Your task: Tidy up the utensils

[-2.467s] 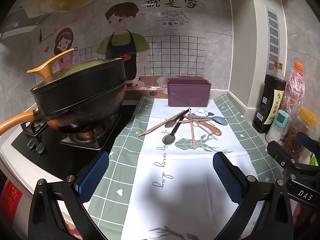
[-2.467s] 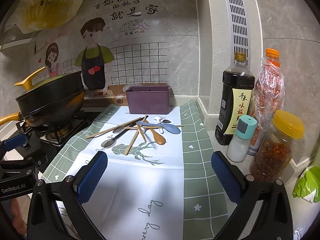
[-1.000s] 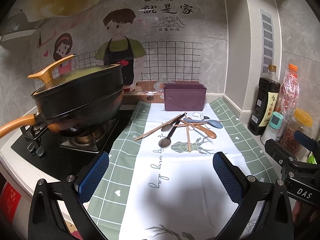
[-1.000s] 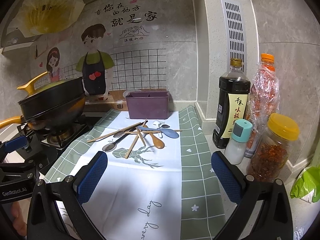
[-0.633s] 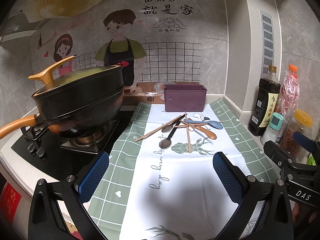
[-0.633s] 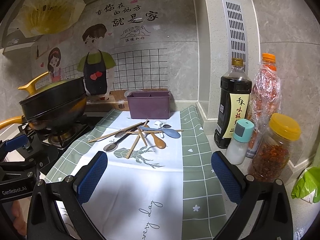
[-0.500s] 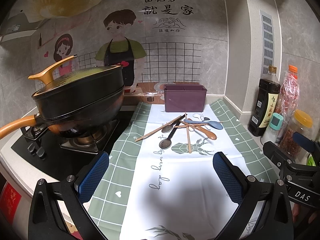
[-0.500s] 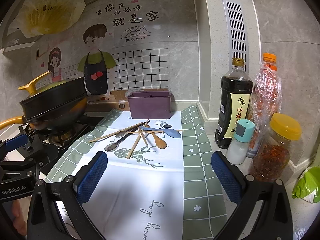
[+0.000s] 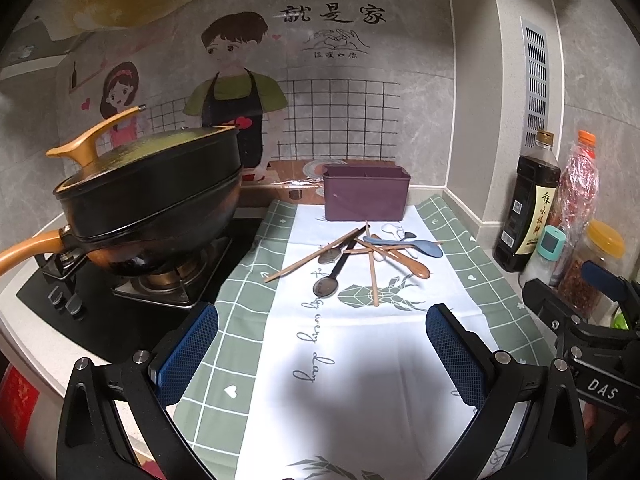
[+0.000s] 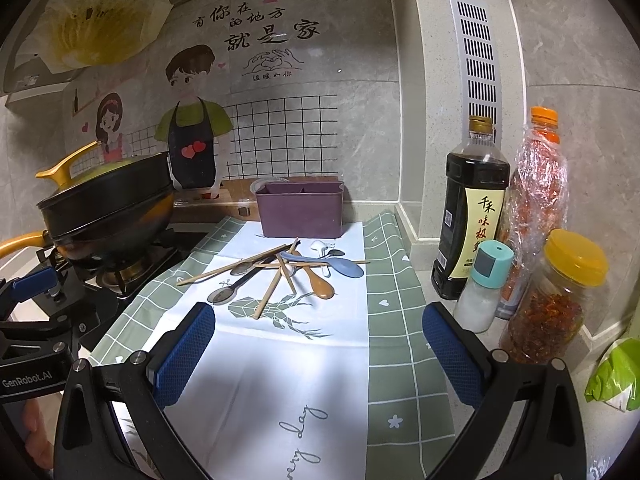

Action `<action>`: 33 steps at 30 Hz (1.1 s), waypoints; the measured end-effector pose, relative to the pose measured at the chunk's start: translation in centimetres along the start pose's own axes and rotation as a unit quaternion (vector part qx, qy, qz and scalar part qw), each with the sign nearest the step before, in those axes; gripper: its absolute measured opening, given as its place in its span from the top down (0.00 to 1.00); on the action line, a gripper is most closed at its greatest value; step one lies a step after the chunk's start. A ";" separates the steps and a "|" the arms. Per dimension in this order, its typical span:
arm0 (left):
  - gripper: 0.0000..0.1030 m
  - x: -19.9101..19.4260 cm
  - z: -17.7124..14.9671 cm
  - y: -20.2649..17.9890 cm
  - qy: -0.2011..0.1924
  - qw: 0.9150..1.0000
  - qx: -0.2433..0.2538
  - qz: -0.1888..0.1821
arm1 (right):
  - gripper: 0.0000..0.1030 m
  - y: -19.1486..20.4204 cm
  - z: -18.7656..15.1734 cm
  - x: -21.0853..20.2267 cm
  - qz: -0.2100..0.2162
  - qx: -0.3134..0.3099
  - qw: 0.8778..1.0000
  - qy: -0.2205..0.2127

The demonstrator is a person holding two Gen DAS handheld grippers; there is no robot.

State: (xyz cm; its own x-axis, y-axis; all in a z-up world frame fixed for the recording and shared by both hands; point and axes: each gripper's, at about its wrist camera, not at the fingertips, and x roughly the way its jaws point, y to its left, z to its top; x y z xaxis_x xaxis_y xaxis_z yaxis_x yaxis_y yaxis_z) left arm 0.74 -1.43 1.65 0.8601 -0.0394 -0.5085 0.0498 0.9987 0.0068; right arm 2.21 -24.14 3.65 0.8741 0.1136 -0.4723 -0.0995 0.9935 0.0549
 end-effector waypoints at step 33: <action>0.01 17.1 6.2 4.0 0.057 0.997 0.014 -0.048 | 0.02 -0.3 6.2 25.0 0.023 -0.117 0.981 0.154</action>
State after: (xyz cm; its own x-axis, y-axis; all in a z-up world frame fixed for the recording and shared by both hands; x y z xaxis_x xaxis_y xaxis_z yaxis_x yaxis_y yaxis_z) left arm 18.79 1.70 -1.67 0.7871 -0.1286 -0.6033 0.1439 0.9893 -0.0232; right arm 27.03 -21.65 -2.68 0.6846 0.1182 -0.7193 -0.2740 0.9561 -0.1036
